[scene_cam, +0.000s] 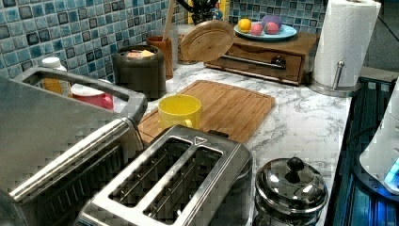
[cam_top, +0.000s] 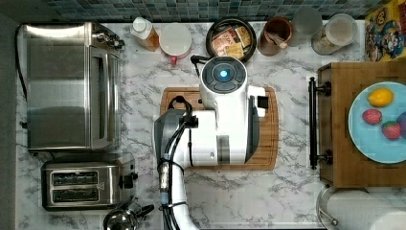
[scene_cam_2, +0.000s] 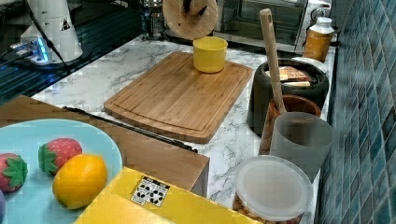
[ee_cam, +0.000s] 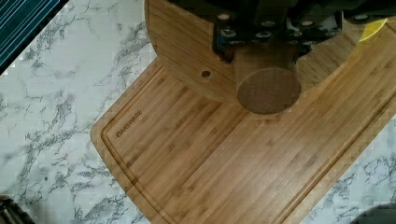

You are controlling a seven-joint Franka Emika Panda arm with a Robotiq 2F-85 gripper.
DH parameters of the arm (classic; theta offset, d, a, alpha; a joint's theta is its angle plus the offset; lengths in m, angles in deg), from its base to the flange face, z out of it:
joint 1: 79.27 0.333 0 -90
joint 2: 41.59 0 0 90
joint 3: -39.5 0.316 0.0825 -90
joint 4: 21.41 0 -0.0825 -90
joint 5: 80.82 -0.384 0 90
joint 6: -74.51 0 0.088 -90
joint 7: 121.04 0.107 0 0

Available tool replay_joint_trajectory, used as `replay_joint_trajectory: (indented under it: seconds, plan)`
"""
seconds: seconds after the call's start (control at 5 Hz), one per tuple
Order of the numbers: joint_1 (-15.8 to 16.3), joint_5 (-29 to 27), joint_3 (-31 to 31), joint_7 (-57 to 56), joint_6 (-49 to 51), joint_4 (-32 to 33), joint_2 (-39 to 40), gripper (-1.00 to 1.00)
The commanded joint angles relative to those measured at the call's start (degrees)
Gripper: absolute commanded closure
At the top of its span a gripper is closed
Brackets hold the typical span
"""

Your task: Place the lid on the board.

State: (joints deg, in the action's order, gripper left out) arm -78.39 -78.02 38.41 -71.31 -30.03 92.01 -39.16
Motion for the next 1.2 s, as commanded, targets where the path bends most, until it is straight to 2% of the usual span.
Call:
replay_joint_trajectory:
  seconds: [0.2, 0.6, 0.8, 1.0, 1.2]
  plan:
    - [-0.2, 0.1, 0.2, 0.0, 0.0, 0.0, -0.7, 1.0]
    - [-1.1, 7.9, -1.0, 9.6, -11.8, 9.5, -7.6, 1.0]
    - [-1.2, 14.3, -1.7, 16.6, -19.3, 14.9, -10.2, 1.0]
    - [-0.7, 20.4, -2.1, 24.0, -22.7, 17.2, -10.1, 1.0]
    - [-1.7, 22.7, -1.8, 27.0, -26.2, 18.5, -9.2, 1.0]
